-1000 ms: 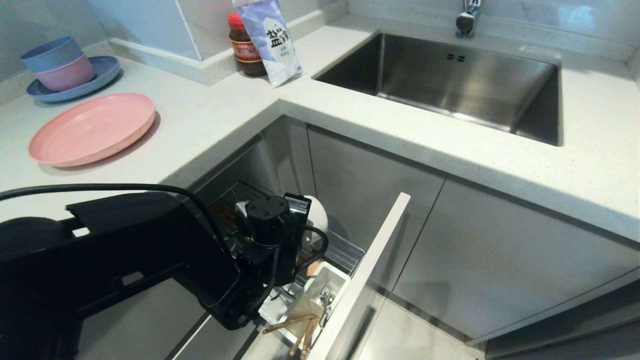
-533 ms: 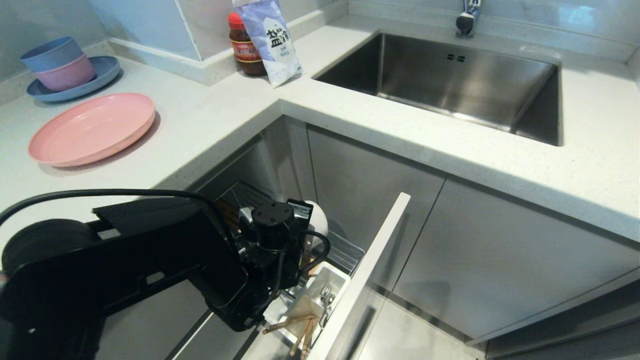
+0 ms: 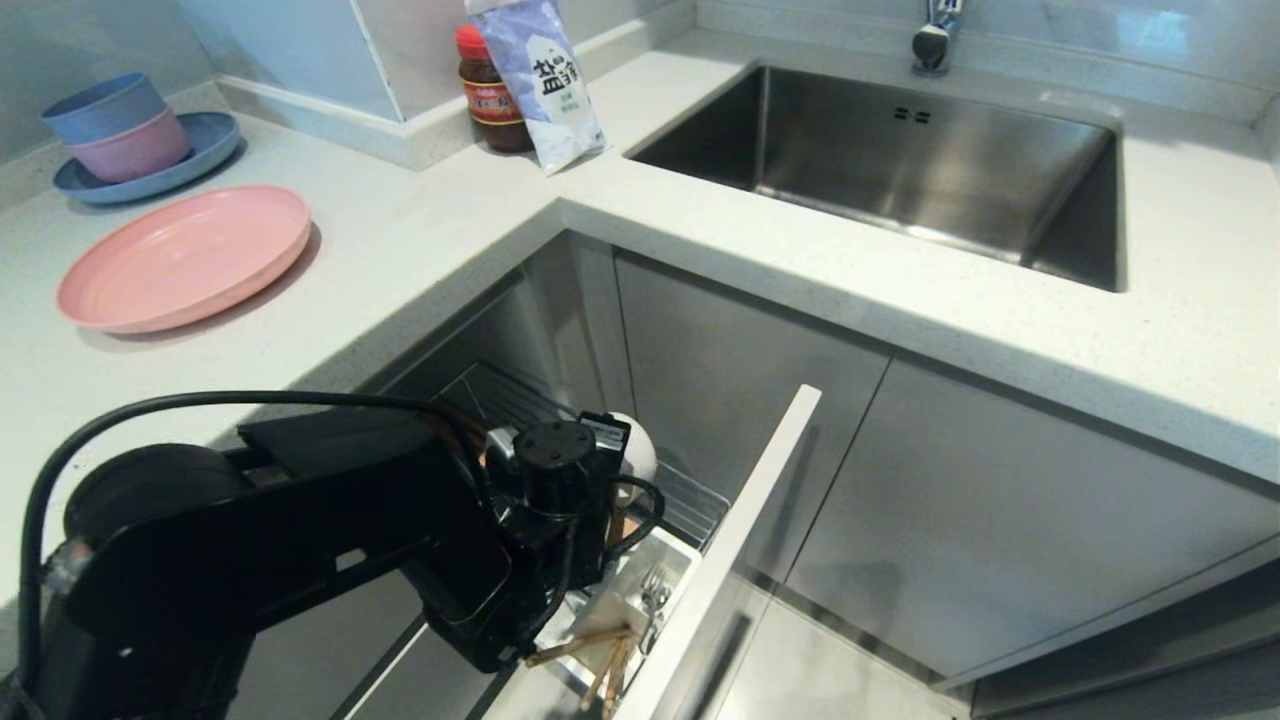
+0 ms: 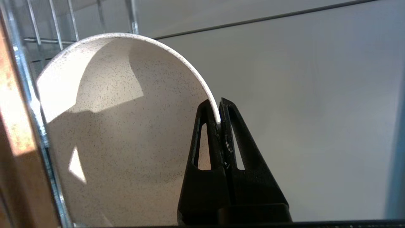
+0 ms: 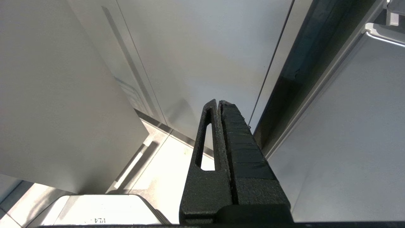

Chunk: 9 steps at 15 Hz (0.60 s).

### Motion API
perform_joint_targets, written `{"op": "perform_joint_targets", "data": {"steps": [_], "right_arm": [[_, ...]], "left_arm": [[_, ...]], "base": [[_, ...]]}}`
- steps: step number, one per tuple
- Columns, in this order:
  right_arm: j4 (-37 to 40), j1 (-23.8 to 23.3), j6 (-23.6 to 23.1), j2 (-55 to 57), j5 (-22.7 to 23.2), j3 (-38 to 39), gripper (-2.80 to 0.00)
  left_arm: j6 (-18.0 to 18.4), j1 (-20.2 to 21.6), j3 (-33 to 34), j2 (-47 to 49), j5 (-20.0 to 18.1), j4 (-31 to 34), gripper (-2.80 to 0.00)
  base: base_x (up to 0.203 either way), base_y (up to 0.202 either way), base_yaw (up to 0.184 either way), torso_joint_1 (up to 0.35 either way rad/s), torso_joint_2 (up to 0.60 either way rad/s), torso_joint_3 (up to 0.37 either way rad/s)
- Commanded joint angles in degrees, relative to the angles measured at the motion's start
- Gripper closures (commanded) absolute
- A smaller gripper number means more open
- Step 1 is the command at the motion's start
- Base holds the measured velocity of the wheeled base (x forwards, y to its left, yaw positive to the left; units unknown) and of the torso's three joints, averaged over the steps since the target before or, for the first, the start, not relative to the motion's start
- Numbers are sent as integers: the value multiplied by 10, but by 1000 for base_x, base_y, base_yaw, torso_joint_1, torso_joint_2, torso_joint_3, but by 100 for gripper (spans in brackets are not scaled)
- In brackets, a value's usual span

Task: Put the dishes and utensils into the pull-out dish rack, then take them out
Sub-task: Pick up the bowl and place it in the cupboard

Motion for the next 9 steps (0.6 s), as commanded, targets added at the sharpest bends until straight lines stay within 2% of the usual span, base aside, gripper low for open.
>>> {"op": "perform_joint_targets", "data": {"steps": [1,6,9], "right_arm": [[0,0,0,-2,0,1,0],[0,0,0,-2,0,1,0],[0,0,0,-2,0,1,0]], "left_arm": [[-4,-1,-1,7,2,-4,0],[-3,-2,0,-5,2,1,0],[-4,-3,-2,-24,3,35,0]], "base": [[0,0,0,0,0,0],[0,0,0,0,0,0],[0,0,0,0,0,0]]}}
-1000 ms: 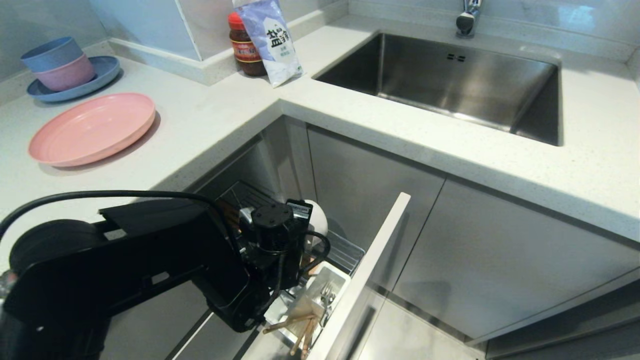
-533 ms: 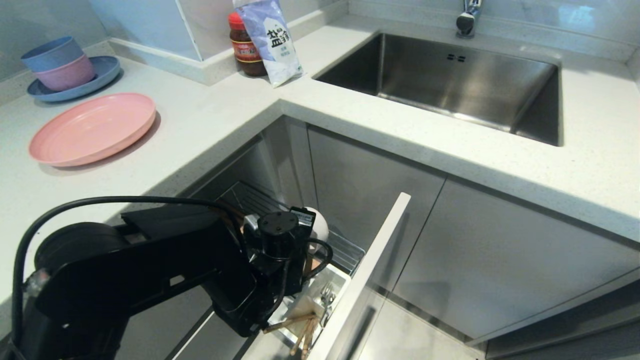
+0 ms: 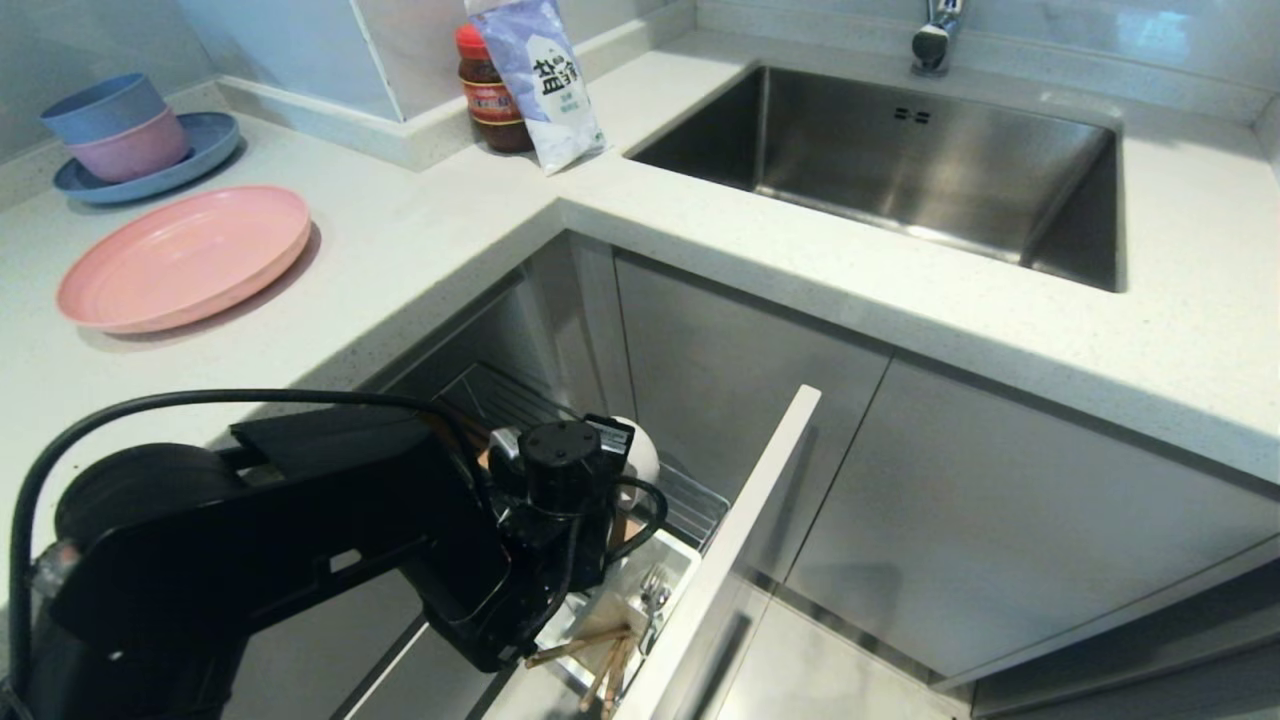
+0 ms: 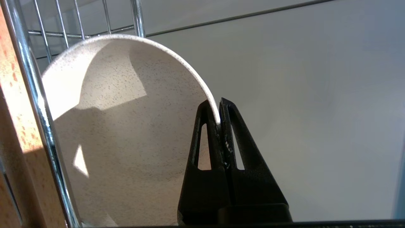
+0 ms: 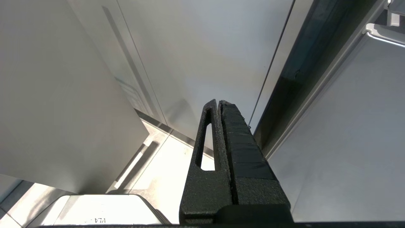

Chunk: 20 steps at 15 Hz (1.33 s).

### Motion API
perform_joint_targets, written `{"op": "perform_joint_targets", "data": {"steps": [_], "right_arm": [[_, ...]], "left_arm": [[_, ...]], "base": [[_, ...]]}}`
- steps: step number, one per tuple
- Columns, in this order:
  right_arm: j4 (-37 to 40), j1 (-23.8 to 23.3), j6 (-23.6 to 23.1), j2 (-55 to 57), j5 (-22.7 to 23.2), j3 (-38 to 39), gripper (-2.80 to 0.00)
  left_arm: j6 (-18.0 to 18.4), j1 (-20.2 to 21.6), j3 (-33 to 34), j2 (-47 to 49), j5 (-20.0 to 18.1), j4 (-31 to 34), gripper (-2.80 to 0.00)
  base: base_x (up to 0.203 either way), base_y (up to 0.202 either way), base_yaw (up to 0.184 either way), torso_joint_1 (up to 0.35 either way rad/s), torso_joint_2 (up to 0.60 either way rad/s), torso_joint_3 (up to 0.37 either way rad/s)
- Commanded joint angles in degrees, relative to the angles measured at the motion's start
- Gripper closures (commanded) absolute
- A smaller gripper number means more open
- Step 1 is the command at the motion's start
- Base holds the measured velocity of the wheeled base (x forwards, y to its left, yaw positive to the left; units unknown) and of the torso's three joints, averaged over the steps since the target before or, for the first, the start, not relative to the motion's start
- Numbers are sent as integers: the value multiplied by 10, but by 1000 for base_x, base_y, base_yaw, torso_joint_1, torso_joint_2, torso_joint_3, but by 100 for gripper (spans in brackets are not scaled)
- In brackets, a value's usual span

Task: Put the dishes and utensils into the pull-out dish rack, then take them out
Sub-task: Pick up the bowl and place it in the cupboard, then pick up the plate and place it in the cupboard

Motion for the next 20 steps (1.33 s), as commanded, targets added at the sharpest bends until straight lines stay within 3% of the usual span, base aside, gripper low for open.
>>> {"op": "perform_joint_targets", "data": {"steps": [1,5,6,7,14,20], "right_arm": [[0,0,0,-2,0,1,0],[0,0,0,-2,0,1,0],[0,0,0,-2,0,1,0],[0,0,0,-2,0,1,0],[0,0,0,-2,0,1,0],[0,0,0,-2,0,1,0]], "left_arm": [[-5,0,-1,-18,7,12,0],[-16,0,2,-35,23,64,0],[-17,-1,3,-35,21,66,-262],[-17,-1,2,-35,21,66,-280],[-16,-1,2,-41,31,70,-280],[-52,-12,0,-108,42,215,-280]], "base": [[0,0,0,0,0,0],[0,0,0,0,0,0],[0,0,0,0,0,0],[0,0,0,0,0,0],[0,0,0,0,0,0],[0,0,0,0,0,0]]}}
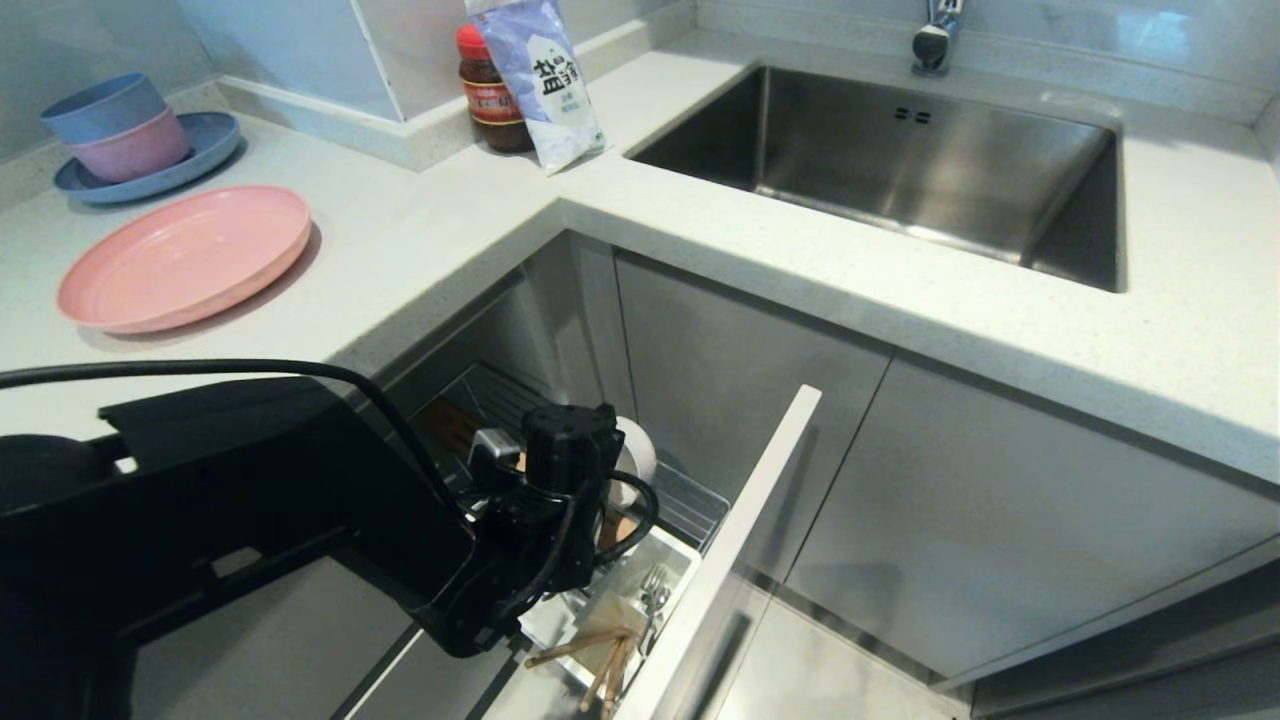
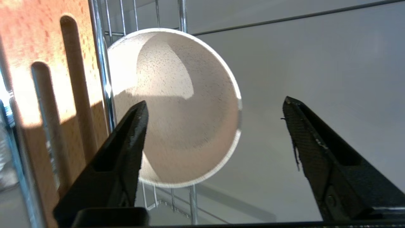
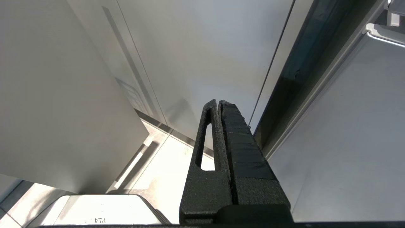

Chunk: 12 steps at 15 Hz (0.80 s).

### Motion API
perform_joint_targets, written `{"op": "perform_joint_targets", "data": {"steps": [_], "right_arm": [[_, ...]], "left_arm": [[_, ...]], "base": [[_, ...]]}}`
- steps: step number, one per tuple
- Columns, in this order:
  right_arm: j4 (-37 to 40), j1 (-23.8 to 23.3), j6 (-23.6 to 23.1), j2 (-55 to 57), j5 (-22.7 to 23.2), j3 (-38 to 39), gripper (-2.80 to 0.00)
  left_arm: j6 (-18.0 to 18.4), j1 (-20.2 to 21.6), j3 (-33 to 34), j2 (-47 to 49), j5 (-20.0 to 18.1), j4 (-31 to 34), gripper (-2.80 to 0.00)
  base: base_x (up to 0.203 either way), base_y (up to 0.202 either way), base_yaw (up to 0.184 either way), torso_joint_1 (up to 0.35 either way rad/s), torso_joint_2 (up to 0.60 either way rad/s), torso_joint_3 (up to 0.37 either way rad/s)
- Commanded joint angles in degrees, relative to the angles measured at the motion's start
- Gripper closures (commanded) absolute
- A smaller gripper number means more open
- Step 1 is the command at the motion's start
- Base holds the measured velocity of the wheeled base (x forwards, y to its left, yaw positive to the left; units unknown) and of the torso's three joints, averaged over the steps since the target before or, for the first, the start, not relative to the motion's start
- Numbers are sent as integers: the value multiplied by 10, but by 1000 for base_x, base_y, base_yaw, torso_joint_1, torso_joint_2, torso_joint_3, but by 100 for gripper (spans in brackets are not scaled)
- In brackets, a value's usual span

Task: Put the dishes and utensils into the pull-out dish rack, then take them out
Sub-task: Pick up the plate and place it in the cupboard

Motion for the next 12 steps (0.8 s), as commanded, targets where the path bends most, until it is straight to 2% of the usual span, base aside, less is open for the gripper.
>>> {"op": "perform_joint_targets", "data": {"steps": [1,4,6,9,10,12], "right_arm": [[0,0,0,-2,0,1,0],[0,0,0,-2,0,1,0],[0,0,0,-2,0,1,0],[0,0,0,-2,0,1,0],[0,0,0,-2,0,1,0],[0,0,0,-2,0,1,0]], "left_arm": [[-8,-5,0,-42,4,30,-280],[-8,-11,-2,-76,40,89,-280],[-8,-17,-1,-104,49,122,-280],[-19,-40,-5,-163,56,230,-280],[-38,-54,-11,-182,61,281,0],[-53,-72,-24,-210,61,383,0]], "base": [[0,0,0,0,0,0],[0,0,0,0,0,0],[0,0,0,0,0,0],[0,0,0,0,0,0],[0,0,0,0,0,0],[0,0,0,0,0,0]]}}
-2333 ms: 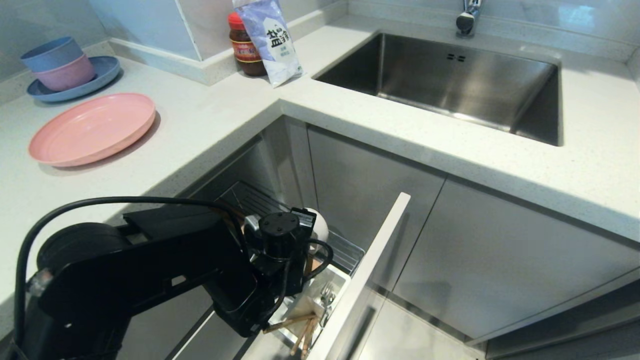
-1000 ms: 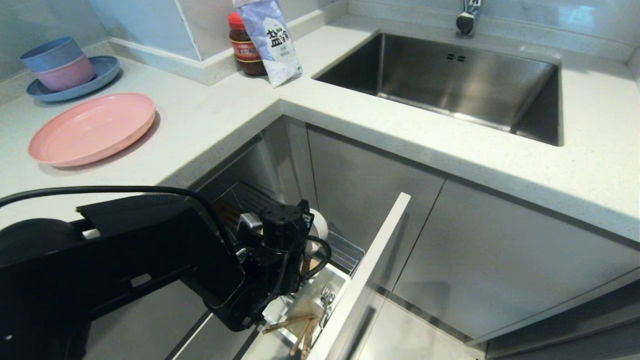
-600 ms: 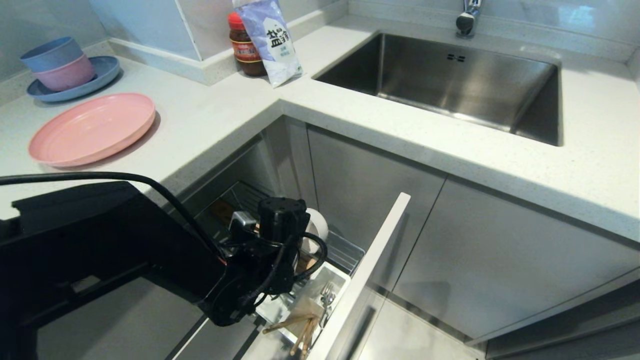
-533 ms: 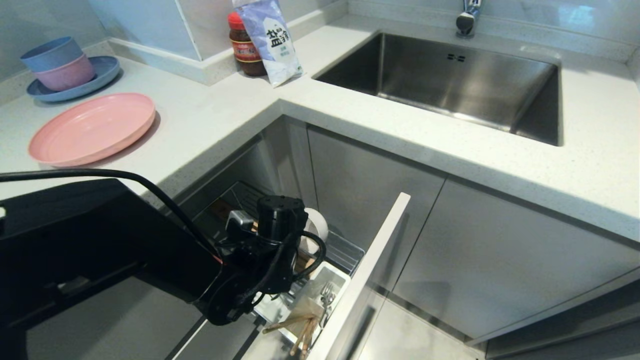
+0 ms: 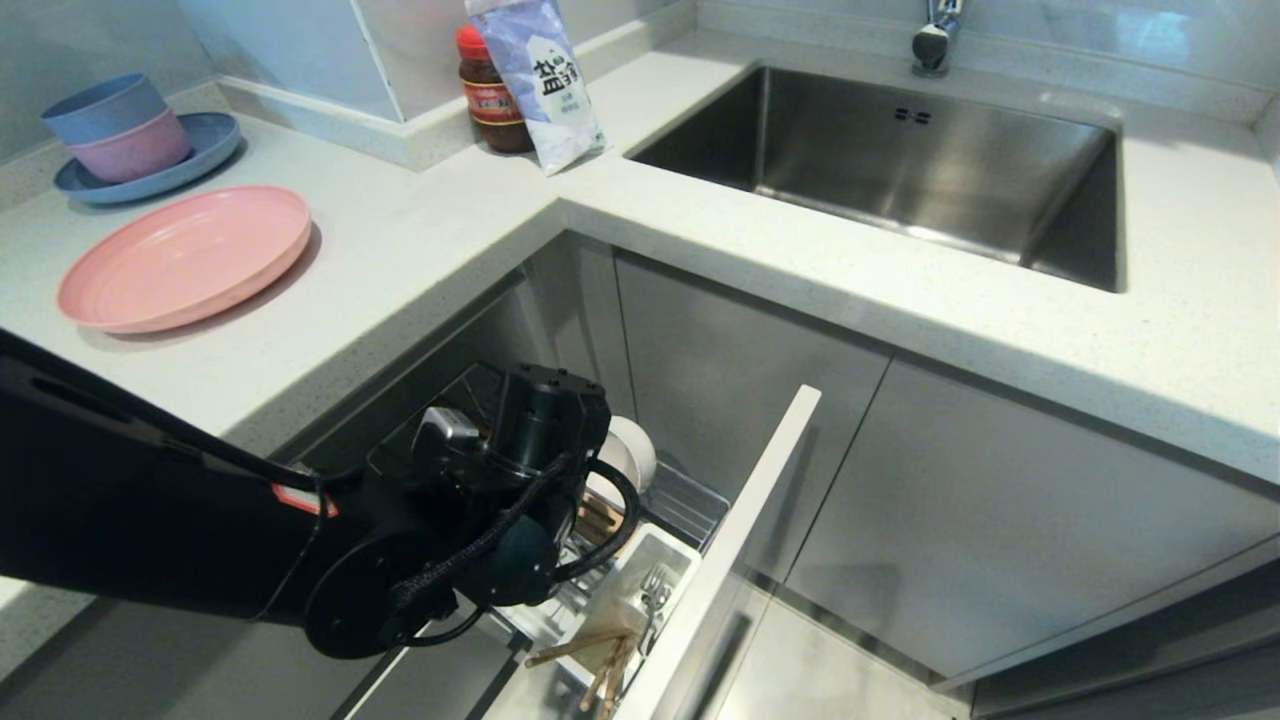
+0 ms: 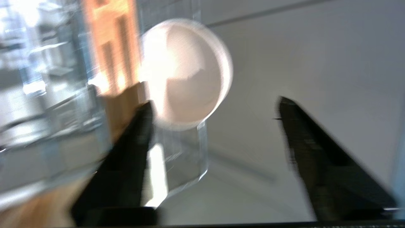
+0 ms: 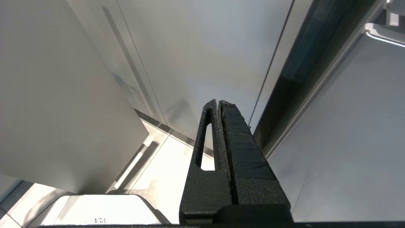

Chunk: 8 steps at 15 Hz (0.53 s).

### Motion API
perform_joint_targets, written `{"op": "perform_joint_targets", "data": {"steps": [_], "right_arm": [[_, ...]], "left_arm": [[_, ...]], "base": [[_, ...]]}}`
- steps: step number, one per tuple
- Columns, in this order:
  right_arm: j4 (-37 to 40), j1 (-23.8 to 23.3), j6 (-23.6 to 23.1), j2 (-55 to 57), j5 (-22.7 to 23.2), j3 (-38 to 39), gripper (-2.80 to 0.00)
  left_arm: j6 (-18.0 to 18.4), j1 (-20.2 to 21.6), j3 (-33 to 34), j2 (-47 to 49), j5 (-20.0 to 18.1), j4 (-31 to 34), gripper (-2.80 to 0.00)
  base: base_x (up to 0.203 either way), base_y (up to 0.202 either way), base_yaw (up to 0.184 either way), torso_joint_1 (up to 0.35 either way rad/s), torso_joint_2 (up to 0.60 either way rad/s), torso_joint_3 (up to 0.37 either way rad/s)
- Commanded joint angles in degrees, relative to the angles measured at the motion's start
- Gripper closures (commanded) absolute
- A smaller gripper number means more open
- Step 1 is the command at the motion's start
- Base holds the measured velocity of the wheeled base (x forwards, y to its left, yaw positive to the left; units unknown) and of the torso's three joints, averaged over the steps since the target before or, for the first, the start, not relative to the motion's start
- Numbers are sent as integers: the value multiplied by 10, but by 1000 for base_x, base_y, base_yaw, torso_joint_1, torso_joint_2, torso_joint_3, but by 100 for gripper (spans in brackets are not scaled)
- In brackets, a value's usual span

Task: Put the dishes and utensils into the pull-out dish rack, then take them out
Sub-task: Pick up the plate and place it in the cupboard

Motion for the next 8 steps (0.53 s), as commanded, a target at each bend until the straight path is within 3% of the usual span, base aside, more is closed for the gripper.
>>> {"op": "perform_joint_targets", "data": {"steps": [1,5,7,8], "right_arm": [[0,0,0,-2,0,1,0],[0,0,0,-2,0,1,0],[0,0,0,-2,0,1,0],[0,0,0,-2,0,1,0]], "left_arm": [[-11,-25,-16,-56,2,98,0],[9,-43,-36,-126,2,121,0],[67,-54,-57,-172,2,116,0],[120,-61,-73,-189,1,113,0]], "base": [[0,0,0,0,0,0],[0,0,0,0,0,0],[0,0,0,0,0,0],[0,0,0,0,0,0]]}}
